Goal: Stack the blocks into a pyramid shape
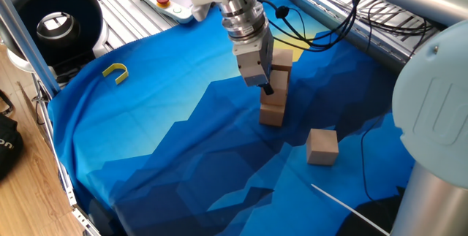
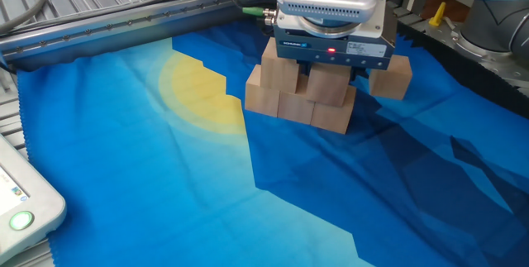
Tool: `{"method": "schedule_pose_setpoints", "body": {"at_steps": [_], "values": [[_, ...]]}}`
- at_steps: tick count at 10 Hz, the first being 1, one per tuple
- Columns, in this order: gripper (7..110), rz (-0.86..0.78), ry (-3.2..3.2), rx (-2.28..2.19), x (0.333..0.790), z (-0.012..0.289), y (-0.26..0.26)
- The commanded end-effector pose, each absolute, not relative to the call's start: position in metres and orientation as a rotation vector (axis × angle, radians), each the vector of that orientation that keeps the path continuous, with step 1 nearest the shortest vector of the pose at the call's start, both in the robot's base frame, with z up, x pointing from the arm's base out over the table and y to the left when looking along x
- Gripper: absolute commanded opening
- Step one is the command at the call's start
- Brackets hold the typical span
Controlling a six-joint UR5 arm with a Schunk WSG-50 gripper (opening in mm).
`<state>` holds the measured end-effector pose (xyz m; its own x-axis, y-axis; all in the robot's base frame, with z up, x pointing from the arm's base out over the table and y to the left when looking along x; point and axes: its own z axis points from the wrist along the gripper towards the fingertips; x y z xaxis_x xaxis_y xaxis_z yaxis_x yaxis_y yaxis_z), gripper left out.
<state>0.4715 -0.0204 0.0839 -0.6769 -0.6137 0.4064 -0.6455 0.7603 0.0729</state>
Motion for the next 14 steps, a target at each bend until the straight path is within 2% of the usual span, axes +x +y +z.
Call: {"method": "schedule_pose_setpoints", "body": {"at_steps": [1, 4, 11, 12, 14], "values": [[44, 0.071, -2.555, 0.955, 0.4694, 0.0828, -0.0134], [44, 0.022, -2.567, 0.976, 0.4721, 0.0796, -0.0106], [44, 0.019, -2.563, 0.976, 0.4729, 0.0807, -0.0116], [66, 0.019, -2.566, 0.978, 0.4736, 0.0802, -0.0116], [66, 0.026, -2.584, 0.979, 0.4769, 0.0734, -0.0091]]}}
